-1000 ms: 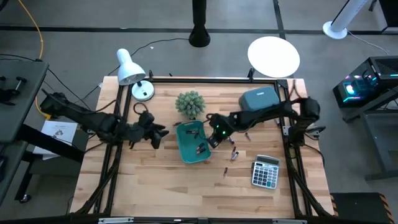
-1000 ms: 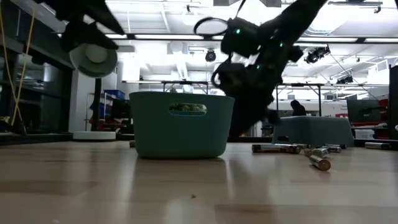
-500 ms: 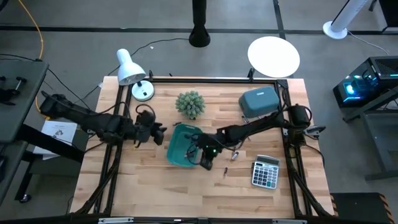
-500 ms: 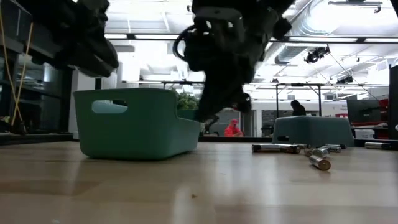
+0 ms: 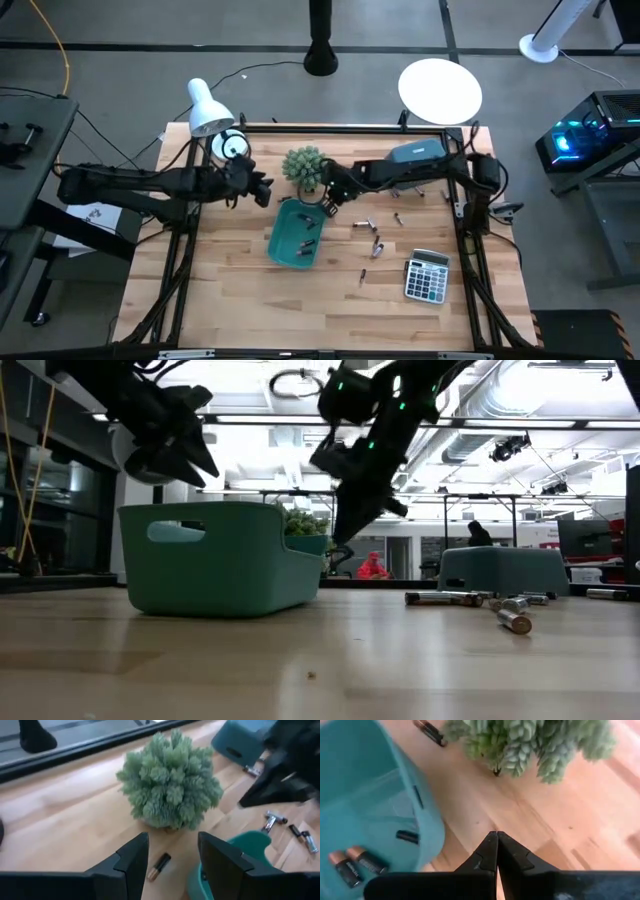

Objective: Sort batteries
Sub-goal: Adjust the green bin, then put the black battery into the green bin

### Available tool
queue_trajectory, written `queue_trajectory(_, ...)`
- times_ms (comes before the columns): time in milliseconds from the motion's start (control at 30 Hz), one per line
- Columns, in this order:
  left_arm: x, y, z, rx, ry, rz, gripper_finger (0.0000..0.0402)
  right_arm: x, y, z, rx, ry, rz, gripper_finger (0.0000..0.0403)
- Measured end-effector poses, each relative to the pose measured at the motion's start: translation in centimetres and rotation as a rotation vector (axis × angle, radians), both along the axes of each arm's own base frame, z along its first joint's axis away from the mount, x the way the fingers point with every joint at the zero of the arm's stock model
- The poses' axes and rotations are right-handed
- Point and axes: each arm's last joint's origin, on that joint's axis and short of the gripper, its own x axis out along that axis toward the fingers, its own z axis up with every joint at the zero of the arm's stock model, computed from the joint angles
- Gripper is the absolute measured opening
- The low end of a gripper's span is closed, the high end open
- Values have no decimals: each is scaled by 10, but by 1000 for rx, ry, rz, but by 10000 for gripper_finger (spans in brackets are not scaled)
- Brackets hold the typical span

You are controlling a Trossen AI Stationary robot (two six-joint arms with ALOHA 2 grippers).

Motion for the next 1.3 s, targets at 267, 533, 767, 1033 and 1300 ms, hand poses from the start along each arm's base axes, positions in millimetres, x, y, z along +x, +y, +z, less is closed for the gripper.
queue_trajectory(267, 2, 3, -1, 23, 20, -9, 162, 17, 29, -6, 137, -119, 95, 0)
queue_trajectory(533, 24, 5, -31, 69, 236, -169, 162, 18, 62, 10, 229, -192, 223, 0)
queue_trajectory(767, 40, 39, -77, -85, 420, -323, 162, -20, 59, 63, 116, -171, 164, 0)
queue_trajectory(1033, 46, 85, -100, -376, 205, -366, 162, -70, 57, 113, 35, -174, 39, 0)
queue_trajectory(1300, 54, 72, -106, -279, 283, -483, 162, -88, 63, 129, -39, -199, -25, 0)
